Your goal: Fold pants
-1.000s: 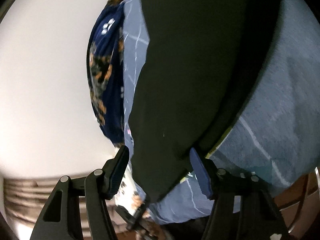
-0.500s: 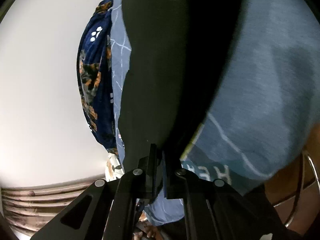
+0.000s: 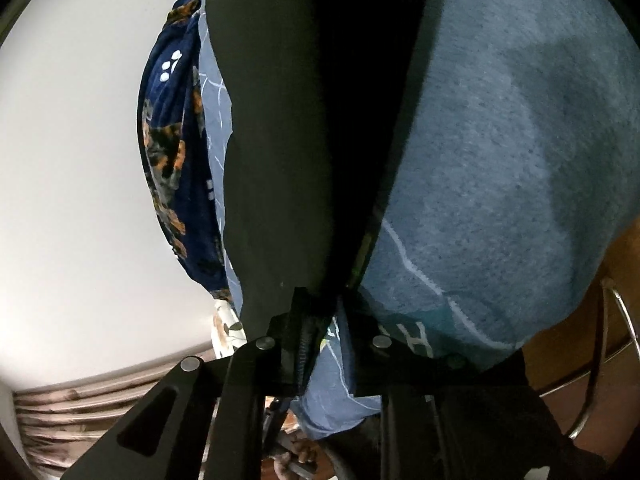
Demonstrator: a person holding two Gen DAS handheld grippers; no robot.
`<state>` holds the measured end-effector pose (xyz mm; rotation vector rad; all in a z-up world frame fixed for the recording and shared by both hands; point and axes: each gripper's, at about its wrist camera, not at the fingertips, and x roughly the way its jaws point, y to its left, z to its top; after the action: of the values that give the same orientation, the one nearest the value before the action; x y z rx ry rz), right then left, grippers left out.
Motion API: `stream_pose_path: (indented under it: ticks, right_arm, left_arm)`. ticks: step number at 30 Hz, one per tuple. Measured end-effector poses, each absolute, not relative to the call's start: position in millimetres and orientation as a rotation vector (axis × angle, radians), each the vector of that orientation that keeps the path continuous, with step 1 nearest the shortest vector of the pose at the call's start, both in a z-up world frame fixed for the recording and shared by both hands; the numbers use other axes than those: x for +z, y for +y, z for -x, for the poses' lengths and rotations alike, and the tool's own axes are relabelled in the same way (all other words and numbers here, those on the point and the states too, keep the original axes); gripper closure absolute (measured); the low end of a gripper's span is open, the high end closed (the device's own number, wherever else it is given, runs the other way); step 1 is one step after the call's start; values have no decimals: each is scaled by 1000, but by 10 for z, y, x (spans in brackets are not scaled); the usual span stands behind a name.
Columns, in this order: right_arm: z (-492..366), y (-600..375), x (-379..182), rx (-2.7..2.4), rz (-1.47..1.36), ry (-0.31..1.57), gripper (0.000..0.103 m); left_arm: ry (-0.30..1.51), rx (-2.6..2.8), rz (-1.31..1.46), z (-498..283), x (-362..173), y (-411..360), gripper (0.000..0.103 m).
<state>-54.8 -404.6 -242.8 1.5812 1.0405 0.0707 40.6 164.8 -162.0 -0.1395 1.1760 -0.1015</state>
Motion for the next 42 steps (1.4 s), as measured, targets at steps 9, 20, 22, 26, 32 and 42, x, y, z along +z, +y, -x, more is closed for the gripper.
stream_pose_path:
  ticks: [9,20,22,26,32,42]
  right_arm:
    - [498,-4026,-2427,68,-1573,1056,79]
    - [428,-4015,-2431,114,-1646,980,91]
    - [383,-4014,-2442,127,-1654,962,91]
    - [391,-3986,-2536,106,-1650,1017,91]
    - [370,-3995,-2564,129,-1659,1034,90]
    - [394,-4022,-2514,198,-1716,1021,64]
  left_arm:
    - [1177,-102,140,-412,-1623,1650,26]
    - [1177,-100,140,-418,-1625,1649,24]
    - [1178,-98,141,-425,-1632,1650,23]
    - [1180,-98,142,-432,-1636,1647,23]
    - [1177,-100,143,-432,-1652,1658,22]
    - [1179,-101,144,-432,-1661,1673,22]
